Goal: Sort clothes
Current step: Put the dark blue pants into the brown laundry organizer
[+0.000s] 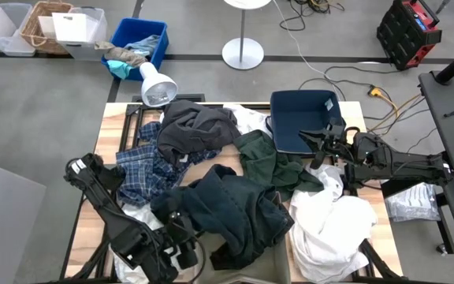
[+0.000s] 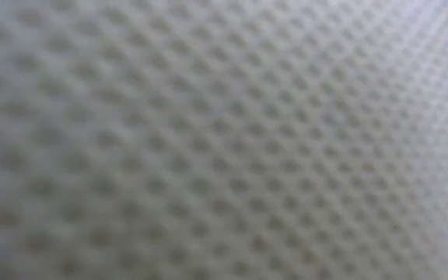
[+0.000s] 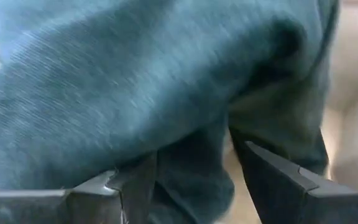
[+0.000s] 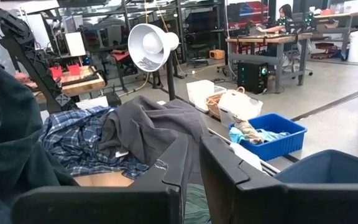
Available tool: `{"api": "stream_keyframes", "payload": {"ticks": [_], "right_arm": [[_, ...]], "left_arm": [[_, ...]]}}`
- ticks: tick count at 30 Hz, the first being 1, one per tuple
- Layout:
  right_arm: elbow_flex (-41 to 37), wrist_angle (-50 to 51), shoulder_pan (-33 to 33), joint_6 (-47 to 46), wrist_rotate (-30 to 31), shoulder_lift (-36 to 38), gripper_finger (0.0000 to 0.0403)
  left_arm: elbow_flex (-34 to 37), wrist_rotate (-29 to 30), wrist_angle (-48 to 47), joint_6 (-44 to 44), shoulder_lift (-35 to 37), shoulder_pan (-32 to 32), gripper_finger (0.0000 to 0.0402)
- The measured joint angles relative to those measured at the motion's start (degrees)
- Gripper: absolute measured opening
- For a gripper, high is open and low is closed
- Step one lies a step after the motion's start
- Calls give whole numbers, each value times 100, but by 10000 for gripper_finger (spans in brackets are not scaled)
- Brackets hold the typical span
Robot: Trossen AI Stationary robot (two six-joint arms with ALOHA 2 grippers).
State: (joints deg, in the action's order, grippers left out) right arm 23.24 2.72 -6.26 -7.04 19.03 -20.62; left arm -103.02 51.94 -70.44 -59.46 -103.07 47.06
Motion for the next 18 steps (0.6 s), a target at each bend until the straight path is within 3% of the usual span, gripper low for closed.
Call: {"api": "stream_keyframes", "payload": {"ticks": [11,18], "right_arm": [[0,4,0,-62,0,-2,34],[0,71,0,-147,-2,-5,34]], "left_arm": [[81,137,-4,-514,-301,-51,213],[88,612,-199,-514,-597,-108,193]]}}
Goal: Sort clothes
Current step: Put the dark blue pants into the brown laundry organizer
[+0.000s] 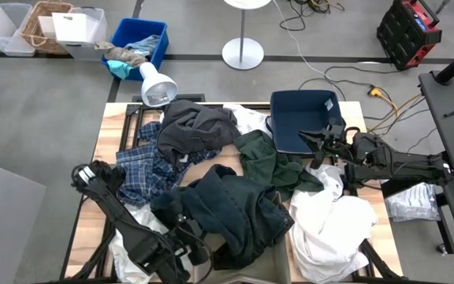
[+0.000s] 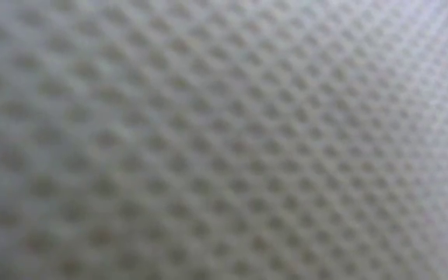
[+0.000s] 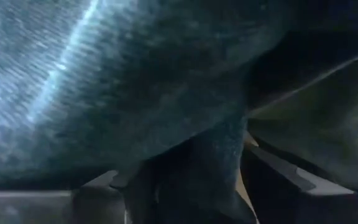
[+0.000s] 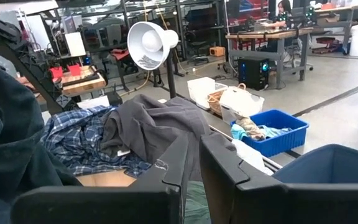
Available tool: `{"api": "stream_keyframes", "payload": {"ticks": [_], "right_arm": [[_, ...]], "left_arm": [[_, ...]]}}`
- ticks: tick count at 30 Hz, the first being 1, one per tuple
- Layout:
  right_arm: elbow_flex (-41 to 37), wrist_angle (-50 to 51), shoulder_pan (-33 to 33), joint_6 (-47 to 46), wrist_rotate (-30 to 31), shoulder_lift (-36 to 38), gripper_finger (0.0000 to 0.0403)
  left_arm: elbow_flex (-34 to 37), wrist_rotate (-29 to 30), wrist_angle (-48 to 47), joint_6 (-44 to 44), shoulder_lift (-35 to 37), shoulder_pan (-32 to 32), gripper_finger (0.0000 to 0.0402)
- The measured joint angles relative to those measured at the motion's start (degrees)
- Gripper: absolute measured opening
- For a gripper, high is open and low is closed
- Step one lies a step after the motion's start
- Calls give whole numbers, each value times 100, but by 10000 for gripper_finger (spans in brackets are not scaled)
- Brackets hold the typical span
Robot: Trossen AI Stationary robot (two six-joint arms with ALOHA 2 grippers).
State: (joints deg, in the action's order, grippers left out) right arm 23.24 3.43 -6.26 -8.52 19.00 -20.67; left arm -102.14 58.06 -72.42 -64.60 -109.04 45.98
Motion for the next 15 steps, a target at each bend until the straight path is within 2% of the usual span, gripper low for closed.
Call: {"api": "stream_keyframes", "payload": {"ticks": [4,8,12,15], "right_arm": [[0,107,0,-58,-4,-2,34],[0,153,0,-65,-7,-2,34],[0,249,0,-94,-11,-2,34],[0,267,0,-104,-13,-2,34]], "left_arm": [[-3,90,-24,6,-15,0,129],[-5,107,-25,150,-17,1,23],[-9,313,62,258,0,26,8],[-356,579,73,598,1,83,4]]}}
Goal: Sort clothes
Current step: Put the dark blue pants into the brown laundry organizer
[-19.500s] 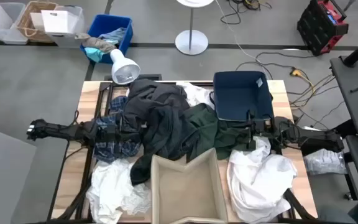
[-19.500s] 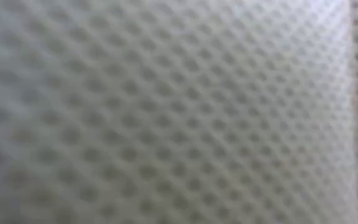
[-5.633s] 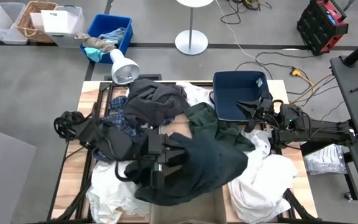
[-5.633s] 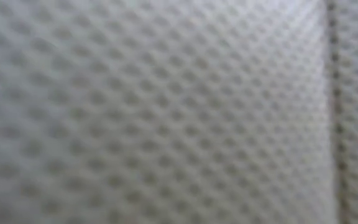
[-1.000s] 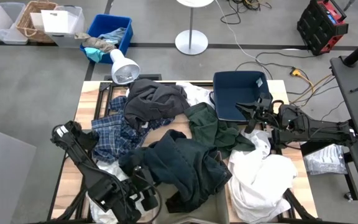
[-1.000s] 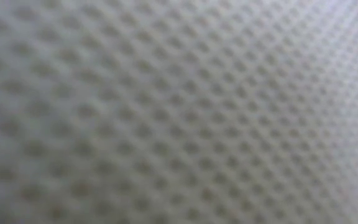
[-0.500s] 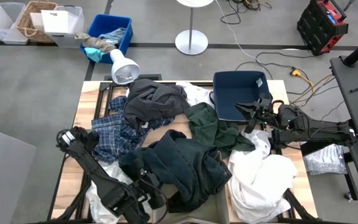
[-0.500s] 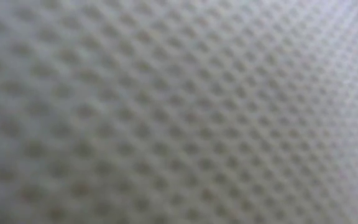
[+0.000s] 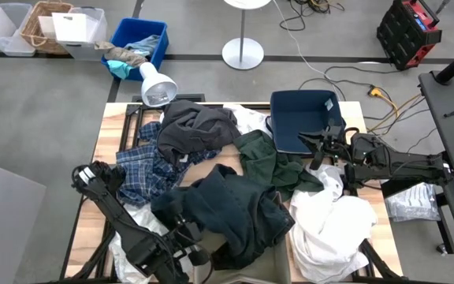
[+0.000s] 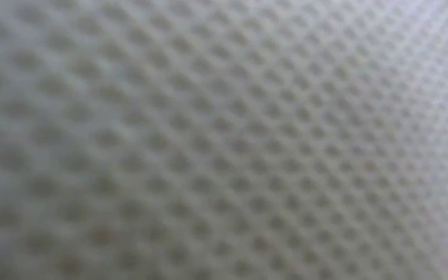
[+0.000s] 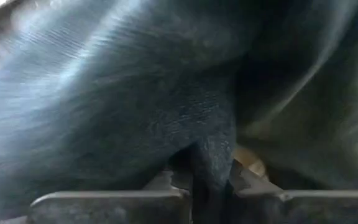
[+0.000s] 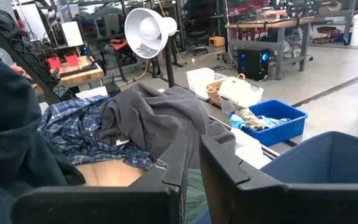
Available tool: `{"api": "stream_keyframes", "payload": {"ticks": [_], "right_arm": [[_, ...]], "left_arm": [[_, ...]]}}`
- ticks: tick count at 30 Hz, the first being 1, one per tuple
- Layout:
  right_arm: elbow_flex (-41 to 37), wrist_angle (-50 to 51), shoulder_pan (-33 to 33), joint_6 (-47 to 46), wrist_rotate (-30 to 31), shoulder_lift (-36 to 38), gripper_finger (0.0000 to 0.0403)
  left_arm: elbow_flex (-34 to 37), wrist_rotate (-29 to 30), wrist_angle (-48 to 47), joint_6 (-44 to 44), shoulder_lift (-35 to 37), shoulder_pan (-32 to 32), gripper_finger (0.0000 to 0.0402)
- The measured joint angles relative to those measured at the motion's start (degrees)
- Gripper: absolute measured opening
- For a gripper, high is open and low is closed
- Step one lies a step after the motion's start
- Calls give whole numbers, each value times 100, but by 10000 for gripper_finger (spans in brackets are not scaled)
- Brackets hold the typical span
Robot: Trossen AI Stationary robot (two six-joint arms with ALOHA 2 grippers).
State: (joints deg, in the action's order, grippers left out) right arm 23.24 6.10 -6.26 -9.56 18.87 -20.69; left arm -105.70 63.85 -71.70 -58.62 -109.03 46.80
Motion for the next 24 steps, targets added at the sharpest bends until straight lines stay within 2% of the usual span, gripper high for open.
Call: {"api": "stream_keyframes", "payload": {"ticks": [4,11,14,17,21,24], "right_arm": [[0,84,0,-35,0,0,34],[0,99,0,-82,-1,0,34],[0,116,0,-112,-2,0,34],[0,117,11,-112,-2,2,34],[0,117,13,-112,-2,0,34],[0,118,17,-109,-2,0,34]], "left_arm": [[-921,436,21,903,-114,109,2],[-2957,1069,221,3249,-700,199,1],[-2374,1454,2063,5083,-412,196,1],[-2226,1499,3575,6494,-258,194,1],[-2494,1592,4816,7988,-247,226,0],[-2720,1592,5260,8617,-249,234,0]]}}
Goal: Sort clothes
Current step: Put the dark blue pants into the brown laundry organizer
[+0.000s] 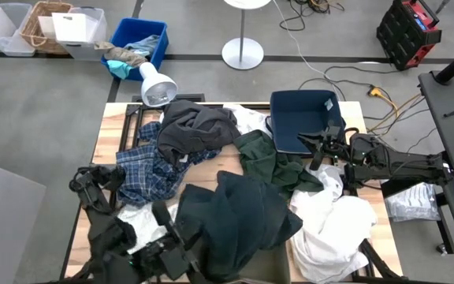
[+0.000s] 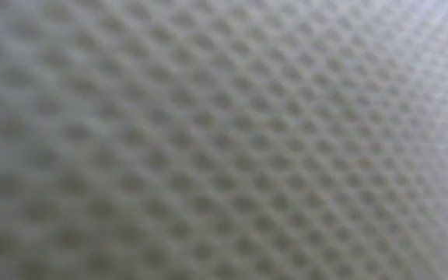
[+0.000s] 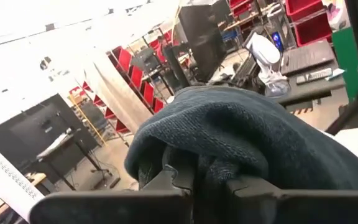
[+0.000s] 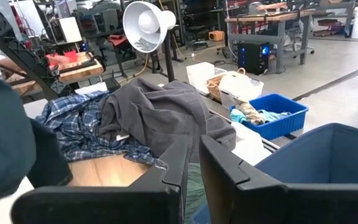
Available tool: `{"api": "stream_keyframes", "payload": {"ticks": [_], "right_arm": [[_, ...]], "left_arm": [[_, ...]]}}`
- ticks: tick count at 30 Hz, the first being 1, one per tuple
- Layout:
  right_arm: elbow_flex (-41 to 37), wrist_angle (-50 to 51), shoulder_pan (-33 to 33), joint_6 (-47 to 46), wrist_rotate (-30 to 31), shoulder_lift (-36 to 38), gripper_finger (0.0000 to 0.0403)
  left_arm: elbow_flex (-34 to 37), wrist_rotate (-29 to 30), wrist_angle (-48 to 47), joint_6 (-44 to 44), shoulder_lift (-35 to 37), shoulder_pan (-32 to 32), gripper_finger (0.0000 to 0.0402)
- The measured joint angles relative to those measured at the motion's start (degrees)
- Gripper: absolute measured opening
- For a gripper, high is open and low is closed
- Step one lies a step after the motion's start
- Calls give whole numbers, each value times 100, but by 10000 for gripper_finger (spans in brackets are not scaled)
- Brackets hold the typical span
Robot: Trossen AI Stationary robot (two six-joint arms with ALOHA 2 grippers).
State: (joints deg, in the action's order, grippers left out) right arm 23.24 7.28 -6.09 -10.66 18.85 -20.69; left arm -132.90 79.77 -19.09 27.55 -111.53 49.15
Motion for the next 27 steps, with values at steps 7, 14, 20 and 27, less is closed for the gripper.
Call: {"api": "stream_keyframes", "payload": {"ticks": [7,14,20,27], "right_arm": [[0,1,7,4,0,0,34],[0,-3,7,9,0,0,34],[-4,-1,7,-9,1,-2,34],[-11,1,9,-25,2,-2,34]], "left_arm": [[-177,-45,937,883,120,-9,0],[-196,-972,2769,2026,213,-9,0],[-201,-1288,3662,2847,267,2,0],[-201,-2322,4199,2772,293,-28,0]]}}
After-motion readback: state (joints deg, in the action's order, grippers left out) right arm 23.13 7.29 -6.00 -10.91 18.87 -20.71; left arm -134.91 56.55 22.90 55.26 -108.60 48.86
